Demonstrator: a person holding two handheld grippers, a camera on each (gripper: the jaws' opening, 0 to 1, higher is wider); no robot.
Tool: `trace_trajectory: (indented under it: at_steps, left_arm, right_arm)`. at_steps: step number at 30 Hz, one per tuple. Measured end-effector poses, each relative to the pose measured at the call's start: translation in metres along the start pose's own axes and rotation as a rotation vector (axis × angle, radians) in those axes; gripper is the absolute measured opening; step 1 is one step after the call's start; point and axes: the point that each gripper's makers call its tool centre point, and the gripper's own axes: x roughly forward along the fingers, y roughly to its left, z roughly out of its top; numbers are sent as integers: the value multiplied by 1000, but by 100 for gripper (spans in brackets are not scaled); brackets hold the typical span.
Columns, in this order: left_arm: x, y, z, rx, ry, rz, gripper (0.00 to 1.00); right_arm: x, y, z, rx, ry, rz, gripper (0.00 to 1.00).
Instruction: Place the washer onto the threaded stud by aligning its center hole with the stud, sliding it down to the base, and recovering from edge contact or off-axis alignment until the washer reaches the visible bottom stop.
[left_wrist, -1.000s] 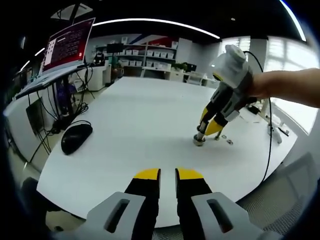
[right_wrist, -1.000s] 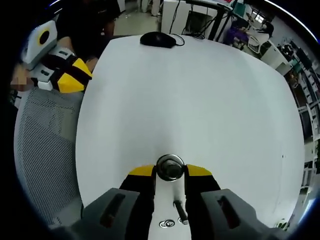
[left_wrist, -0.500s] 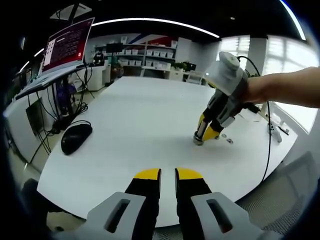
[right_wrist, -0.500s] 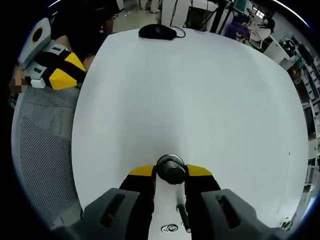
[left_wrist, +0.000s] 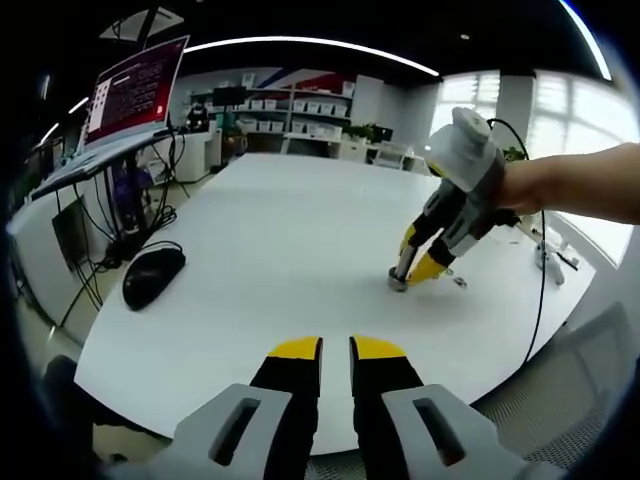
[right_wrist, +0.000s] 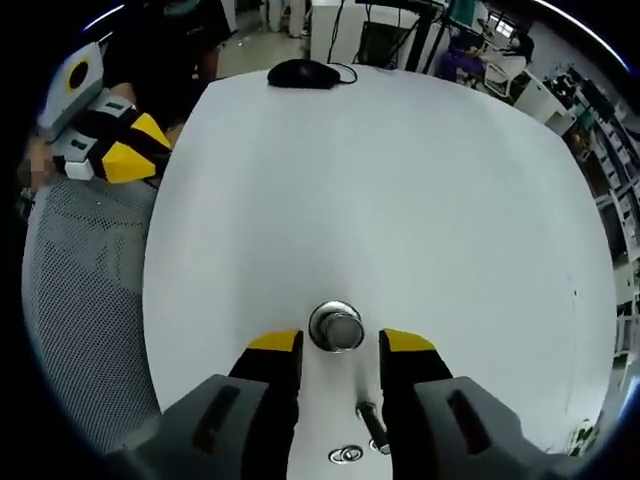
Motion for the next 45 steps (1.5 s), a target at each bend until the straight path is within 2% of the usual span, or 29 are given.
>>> trace_trajectory:
  at_steps: [4,9,12,22,25,28,36,45]
  left_arm:
    - [0,0,0,3,1,0,8]
    - [0,1,2,3,-12,2,8]
    - [-1,1,4,-6,-27,2,9]
    - [-1,1,3,-4,-19,5,9]
    - [-1,1,2,2,-17,4,9]
    - [0,0,-1,16,9,7,9]
    - [-1,0,-1,14,10,5,9]
    - [-2,-1,-1,11,8,-1,9]
  right_arm:
    - [-13,1,0,48,-58,-26,34]
    - [-41,8,-6,95,-137,-50,34]
    - [-58,11,-15,135,-182,-80,34]
    - [-100,22,-43,282,-302,-158,34]
    - [-111,24,-51,294,-327,-195,32]
    - [-122,25,-61,389,-375,-220,33]
    - [-146,34,-89,448,-439,-284,33]
    - [-159,42,-119,522,-463,-351,32]
